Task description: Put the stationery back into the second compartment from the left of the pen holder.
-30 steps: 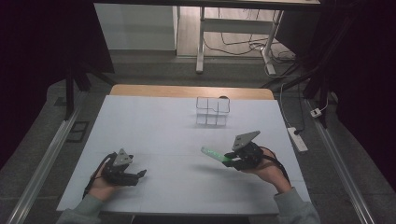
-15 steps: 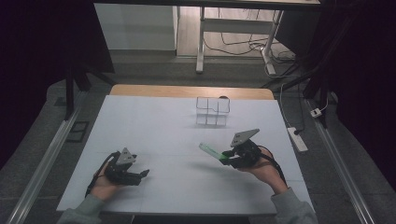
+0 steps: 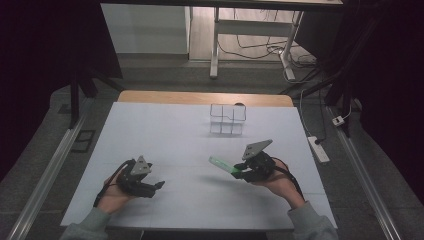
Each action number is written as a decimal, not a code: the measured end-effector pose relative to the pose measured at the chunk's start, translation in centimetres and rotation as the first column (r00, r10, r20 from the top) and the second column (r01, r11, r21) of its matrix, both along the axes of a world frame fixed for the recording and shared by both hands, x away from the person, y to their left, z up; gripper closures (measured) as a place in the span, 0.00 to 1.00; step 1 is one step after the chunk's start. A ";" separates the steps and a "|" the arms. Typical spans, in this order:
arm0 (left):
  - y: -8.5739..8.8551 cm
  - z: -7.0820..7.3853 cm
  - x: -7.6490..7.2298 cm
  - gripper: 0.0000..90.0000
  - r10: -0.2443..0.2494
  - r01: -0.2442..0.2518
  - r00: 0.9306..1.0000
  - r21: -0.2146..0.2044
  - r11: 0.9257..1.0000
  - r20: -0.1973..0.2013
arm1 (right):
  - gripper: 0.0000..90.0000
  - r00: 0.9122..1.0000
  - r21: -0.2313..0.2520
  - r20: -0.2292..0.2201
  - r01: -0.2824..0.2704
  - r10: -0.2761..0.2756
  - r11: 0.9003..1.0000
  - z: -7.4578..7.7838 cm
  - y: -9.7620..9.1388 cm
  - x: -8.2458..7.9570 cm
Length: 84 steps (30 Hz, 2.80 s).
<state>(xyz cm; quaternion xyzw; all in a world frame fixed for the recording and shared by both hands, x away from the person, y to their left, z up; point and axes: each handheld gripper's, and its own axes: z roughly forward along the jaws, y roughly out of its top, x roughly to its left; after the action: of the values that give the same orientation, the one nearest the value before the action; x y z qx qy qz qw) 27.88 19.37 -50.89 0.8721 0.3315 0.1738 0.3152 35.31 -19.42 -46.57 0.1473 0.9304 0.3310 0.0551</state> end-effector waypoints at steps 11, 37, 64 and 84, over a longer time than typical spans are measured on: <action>-2.0 1.7 0.3 0.26 -0.061 0.061 0.998 -0.001 0.998 0.009 | 0.74 0.999 -0.004 0.001 -0.046 0.046 0.999 -0.3 1.5 -0.3; -6.7 3.1 1.7 0.25 -0.246 0.246 0.969 0.061 0.967 -0.002 | 0.74 0.987 -0.084 0.008 -0.159 0.161 0.984 -1.1 5.4 -0.4; -10.9 2.0 2.3 0.49 -0.397 0.401 0.916 0.158 0.902 -0.058 | 0.74 0.952 -0.154 0.018 -0.299 0.306 0.942 -1.3 8.2 -1.5; -10.8 1.3 2.1 0.72 -0.431 0.432 0.902 0.152 0.889 -0.043 | 0.60 0.978 -0.045 0.049 -0.198 0.201 0.979 -0.4 7.2 -0.9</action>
<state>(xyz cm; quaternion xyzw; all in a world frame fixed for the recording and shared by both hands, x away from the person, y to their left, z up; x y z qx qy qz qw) 29.95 8.59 -49.58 0.9467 0.1163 0.1216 0.2747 34.39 -12.17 -46.95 0.0432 0.9451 0.3203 0.0492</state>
